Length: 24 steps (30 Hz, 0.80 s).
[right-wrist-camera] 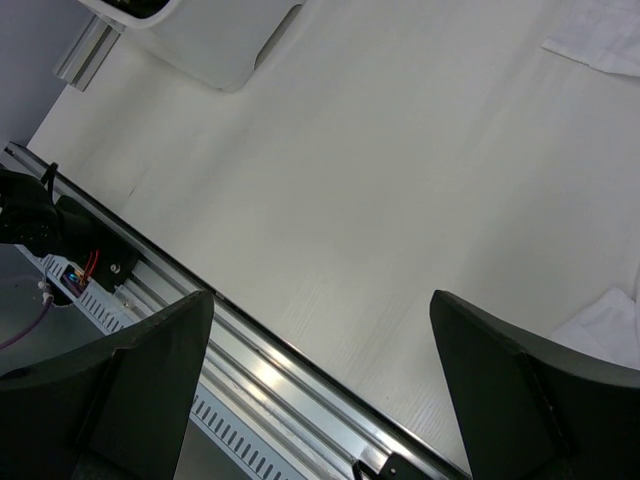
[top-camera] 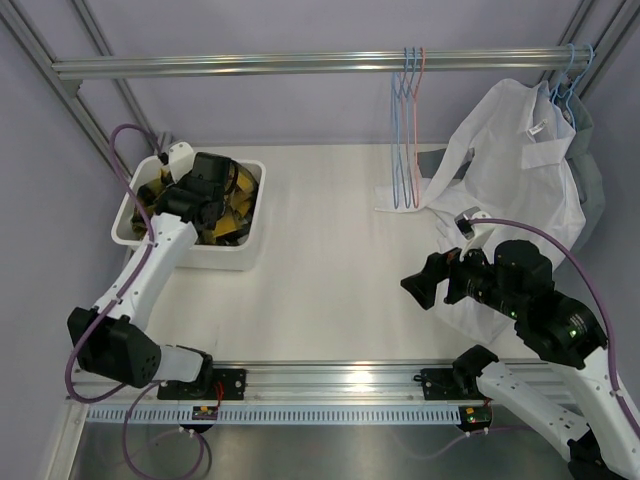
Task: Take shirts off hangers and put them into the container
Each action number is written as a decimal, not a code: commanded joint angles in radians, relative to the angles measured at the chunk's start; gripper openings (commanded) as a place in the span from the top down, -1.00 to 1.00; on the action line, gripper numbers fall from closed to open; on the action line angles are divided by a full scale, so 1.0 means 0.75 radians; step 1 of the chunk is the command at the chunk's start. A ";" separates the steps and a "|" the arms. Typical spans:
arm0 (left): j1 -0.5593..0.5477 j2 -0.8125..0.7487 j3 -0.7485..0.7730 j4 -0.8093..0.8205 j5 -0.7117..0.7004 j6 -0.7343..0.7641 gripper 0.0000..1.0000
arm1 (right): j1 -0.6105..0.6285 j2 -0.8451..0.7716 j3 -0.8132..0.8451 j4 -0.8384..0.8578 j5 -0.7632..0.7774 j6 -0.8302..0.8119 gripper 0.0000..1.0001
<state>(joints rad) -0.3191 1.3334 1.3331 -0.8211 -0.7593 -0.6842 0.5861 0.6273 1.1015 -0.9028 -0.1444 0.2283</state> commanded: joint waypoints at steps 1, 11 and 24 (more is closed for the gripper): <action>0.078 0.079 -0.031 0.150 0.100 0.141 0.99 | -0.002 0.012 0.045 0.044 -0.024 0.000 -0.99; 0.125 0.396 -0.147 0.246 0.254 0.209 0.97 | -0.002 0.037 0.037 0.060 -0.022 0.043 -0.99; 0.125 0.210 -0.100 0.113 0.245 0.239 -0.02 | -0.002 0.053 0.049 0.085 -0.041 0.056 -0.99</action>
<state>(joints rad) -0.2337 1.5822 1.2411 -0.6548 -0.5934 -0.5110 0.5861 0.6662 1.1015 -0.8791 -0.1516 0.2672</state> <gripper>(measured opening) 0.421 0.993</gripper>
